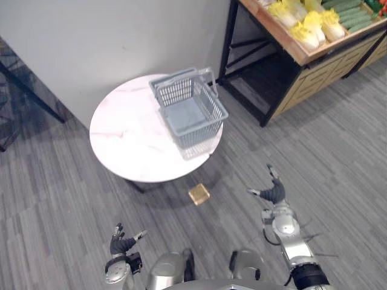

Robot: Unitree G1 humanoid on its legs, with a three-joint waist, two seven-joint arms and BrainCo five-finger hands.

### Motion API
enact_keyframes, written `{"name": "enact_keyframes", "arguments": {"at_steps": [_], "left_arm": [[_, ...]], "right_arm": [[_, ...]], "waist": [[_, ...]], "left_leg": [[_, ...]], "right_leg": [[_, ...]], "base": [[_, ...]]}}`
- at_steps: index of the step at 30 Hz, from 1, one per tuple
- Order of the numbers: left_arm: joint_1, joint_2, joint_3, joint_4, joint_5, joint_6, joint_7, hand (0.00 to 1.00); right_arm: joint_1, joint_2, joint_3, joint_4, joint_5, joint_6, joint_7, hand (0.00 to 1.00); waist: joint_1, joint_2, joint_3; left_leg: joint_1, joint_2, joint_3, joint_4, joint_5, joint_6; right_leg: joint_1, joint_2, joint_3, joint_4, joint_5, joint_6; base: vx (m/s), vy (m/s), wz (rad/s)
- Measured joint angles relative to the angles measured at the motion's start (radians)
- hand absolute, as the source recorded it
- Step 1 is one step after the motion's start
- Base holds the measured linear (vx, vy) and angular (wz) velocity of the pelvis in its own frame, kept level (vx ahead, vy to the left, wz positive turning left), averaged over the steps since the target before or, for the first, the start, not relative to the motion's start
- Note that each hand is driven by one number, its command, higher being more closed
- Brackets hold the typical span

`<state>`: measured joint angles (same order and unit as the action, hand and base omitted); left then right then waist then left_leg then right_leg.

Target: Pick vegetable in the basket

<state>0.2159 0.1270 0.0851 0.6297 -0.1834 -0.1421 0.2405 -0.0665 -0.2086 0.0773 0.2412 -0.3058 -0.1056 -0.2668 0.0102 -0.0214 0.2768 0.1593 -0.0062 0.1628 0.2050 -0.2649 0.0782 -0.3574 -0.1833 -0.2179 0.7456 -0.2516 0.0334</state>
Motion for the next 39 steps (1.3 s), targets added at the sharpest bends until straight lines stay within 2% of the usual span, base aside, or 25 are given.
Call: {"name": "enact_keyframes", "arguments": {"at_steps": [1,2,3,4,5,6,7,8,9,10,11,13,16,17,18,19,20,21,24,30,34,39], "left_arm": [[-0.009,0.003,-0.011,0.014,0.001,0.000,0.000,0.00],[-0.018,0.006,-0.021,0.031,0.004,0.000,-0.001,0.00],[-0.009,0.020,-0.041,0.046,0.025,0.000,0.001,0.00],[-0.004,0.023,-0.049,0.054,0.030,0.000,0.001,0.00],[-0.005,0.006,-0.056,0.080,0.041,0.003,0.000,0.00],[0.013,-0.008,-0.057,0.090,0.052,0.002,-0.002,0.00],[0.013,-0.013,-0.056,0.092,0.062,0.002,-0.002,0.00],[0.013,-0.016,-0.055,0.094,0.066,0.002,-0.002,0.00],[0.014,-0.022,-0.055,0.098,0.069,0.002,-0.006,0.00],[0.020,-0.023,-0.056,0.099,0.070,0.002,-0.013,0.00],[0.020,-0.024,-0.057,0.102,0.071,0.002,-0.019,0.00],[0.027,-0.027,-0.056,0.112,0.071,0.002,-0.024,0.00],[0.031,-0.026,-0.056,0.126,0.080,0.007,-0.025,0.00],[0.035,-0.030,-0.057,0.143,0.081,0.008,-0.027,0.00],[0.036,-0.035,-0.057,0.150,0.081,0.008,-0.028,0.00],[0.034,-0.036,-0.057,0.162,0.081,0.008,-0.030,0.00],[0.032,-0.031,-0.056,0.180,0.082,0.009,-0.036,0.00],[0.032,-0.027,-0.055,0.188,0.083,0.008,-0.042,0.00],[0.035,-0.024,-0.055,0.207,0.087,0.008,-0.042,0.00],[0.037,-0.019,-0.055,0.218,0.085,0.005,-0.036,0.00],[0.030,-0.019,-0.054,0.225,0.076,0.000,-0.020,0.00],[0.016,-0.018,-0.054,0.221,0.057,-0.023,-0.018,0.00]], "right_arm": [[-0.009,-0.015,0.001,-0.005,-0.010,-0.001,-0.002,0.00],[-0.019,-0.036,0.002,-0.017,-0.020,0.000,-0.005,0.00],[-0.021,-0.071,0.014,-0.054,-0.035,0.001,-0.017,0.00],[-0.021,-0.087,0.021,-0.068,-0.045,0.000,-0.018,0.00],[-0.035,-0.116,0.033,-0.070,-0.064,0.000,-0.018,0.00],[-0.066,-0.136,0.065,-0.084,-0.088,0.001,-0.018,0.00],[-0.087,-0.142,0.079,-0.096,-0.100,0.000,-0.019,0.00],[-0.102,-0.147,0.094,-0.097,-0.103,0.000,-0.019,0.00],[-0.128,-0.158,0.129,-0.097,-0.114,0.000,-0.019,0.00],[-0.149,-0.159,0.156,-0.101,-0.127,-0.003,-0.021,0.00],[-0.155,-0.161,0.163,-0.107,-0.130,-0.007,-0.023,0.00],[-0.203,-0.187,0.194,-0.110,-0.137,-0.033,-0.024,0.00],[-0.207,-0.214,0.209,-0.105,-0.139,-0.038,-0.023,0.00],[-0.202,-0.232,0.222,-0.100,-0.141,-0.038,-0.021,0.00],[-0.202,-0.243,0.226,-0.100,-0.142,-0.038,-0.020,0.00],[-0.202,-0.244,0.229,-0.094,-0.143,-0.038,-0.021,0.00],[-0.202,-0.237,0.239,-0.072,-0.152,-0.038,-0.019,0.00],[-0.204,-0.232,0.243,-0.053,-0.166,-0.038,-0.018,0.00],[-0.270,-0.231,0.293,0.036,-0.177,-0.038,-0.015,0.00],[-0.395,-0.228,0.366,0.230,-0.181,-0.020,-0.013,0.00],[-0.540,-0.232,0.367,0.339,-0.181,-0.001,-0.016,0.00],[-0.675,-0.239,0.368,0.453,-0.210,0.005,-0.036,0.00]], "waist": [[-0.002,0.003,0.002],[-0.003,0.000,0.000],[0.000,-0.027,-0.018],[-0.006,-0.028,-0.022],[-0.002,0.006,-0.031],[0.004,0.039,-0.049],[0.004,0.054,-0.046],[0.006,0.060,-0.042],[0.013,0.073,-0.036],[0.027,0.072,-0.036],[0.035,0.069,-0.037],[0.041,0.065,-0.041],[0.057,0.071,-0.044],[0.056,0.083,-0.044],[0.054,0.097,-0.046],[0.057,0.100,-0.044],[0.059,0.074,-0.045],[0.061,0.063,-0.047],[0.064,0.066,-0.046],[0.087,0.068,-0.040],[0.087,0.080,0.013],[0.091,0.100,0.061]], "left_leg": [[0.019,0.007,-0.014,-0.002,-0.006,-0.009],[0.047,0.013,-0.034,-0.006,-0.016,-0.025],[0.086,0.000,-0.070,0.000,-0.057,-0.085],[0.099,0.007,-0.096,0.019,-0.078,-0.097],[0.100,0.047,-0.112,0.056,-0.090,-0.111],[0.035,0.095,-0.137,0.194,-0.071,-0.142],[-0.017,0.122,-0.143,0.319,-0.034,-0.169],[-0.053,0.140,-0.145,0.415,0.004,-0.179],[-0.114,0.179,-0.145,0.588,0.017,-0.199],[-0.149,0.206,-0.099,0.689,0.003,-0.176],[-0.162,0.213,-0.075,0.708,-0.004,-0.164],[-0.241,0.234,-0.011,0.636,-0.026,-0.127],[-0.298,0.232,0.005,0.426,-0.023,-0.127],[-0.290,0.228,-0.001,0.221,0.075,-0.148],[-0.287,0.227,-0.004,0.168,0.150,-0.151],[-0.277,0.227,-0.015,0.152,0.137,-0.171],[-0.257,0.196,-0.013,0.110,0.152,-0.163],[-0.238,0.172,-0.011,0.064,0.172,-0.151],[-0.215,0.116,-0.005,-0.046,0.227,-0.131],[-0.227,0.086,-0.009,-0.173,0.300,-0.122],[-0.280,0.074,-0.023,-0.205,0.334,-0.115],[-0.324,0.067,-0.047,-0.206,0.346,-0.111]], "right_leg": [[-0.013,0.017,0.005,-0.097,0.019,0.014],[-0.017,0.043,0.016,-0.244,0.079,0.022],[-0.015,0.068,0.069,-0.457,0.255,0.010],[-0.011,0.073,0.090,-0.431,0.350,-0.027],[-0.020,0.094,0.078,-0.365,0.319,-0.050],[-0.005,0.119,0.042,-0.349,0.261,-0.073],[0.023,0.134,0.022,-0.357,0.239,-0.087],[0.056,0.144,0.014,-0.376,0.231,-0.096],[0.145,0.169,-0.003,-0.437,0.225,-0.104],[0.238,0.181,-0.007,-0.500,0.225,-0.107],[0.277,0.181,-0.008,-0.528,0.225,-0.107],[0.370,0.181,-0.013,-0.612,0.225,-0.106],[0.391,0.179,-0.016,-0.646,0.225,-0.103],[0.399,0.187,-0.021,-0.647,0.214,-0.079],[0.404,0.196,-0.023,-0.646,0.207,-0.068],[0.409,0.198,-0.021,-0.645,0.203,-0.061],[0.411,0.172,-0.018,-0.646,0.199,-0.043],[0.411,0.147,-0.022,-0.646,0.195,-0.030],[0.389,0.109,-0.025,-0.648,0.196,-0.005],[0.326,0.094,-0.027,-0.662,0.216,0.004],[0.265,0.094,-0.036,-0.661,0.229,0.004],[0.233,0.089,-0.060,-0.661,0.232,0.006]], "base": [[0.44,-0.141,0.67],[0.60,-0.232,0.80],[0.62,-0.247,0.89],[0.63,-0.272,0.75],[0.61,-0.265,0.46],[0.70,-0.319,0.35],[0.68,-0.301,0.33],[0.53,-0.241,0.30],[0.50,-0.200,0.21],[0.48,-0.178,0.16],[0.43,-0.146,0.10],[0.34,-0.097,0.05],[0.24,0.036,0.00],[0.21,0.136,0.05],[0.16,0.151,0.07],[0.12,0.143,0.12],[0.13,0.147,0.20],[0.12,0.128,0.28],[0.05,0.092,0.18],[0.00,0.033,0.04],[-0.03,0.022,0.07],[-0.01,0.011,0.14]]}}
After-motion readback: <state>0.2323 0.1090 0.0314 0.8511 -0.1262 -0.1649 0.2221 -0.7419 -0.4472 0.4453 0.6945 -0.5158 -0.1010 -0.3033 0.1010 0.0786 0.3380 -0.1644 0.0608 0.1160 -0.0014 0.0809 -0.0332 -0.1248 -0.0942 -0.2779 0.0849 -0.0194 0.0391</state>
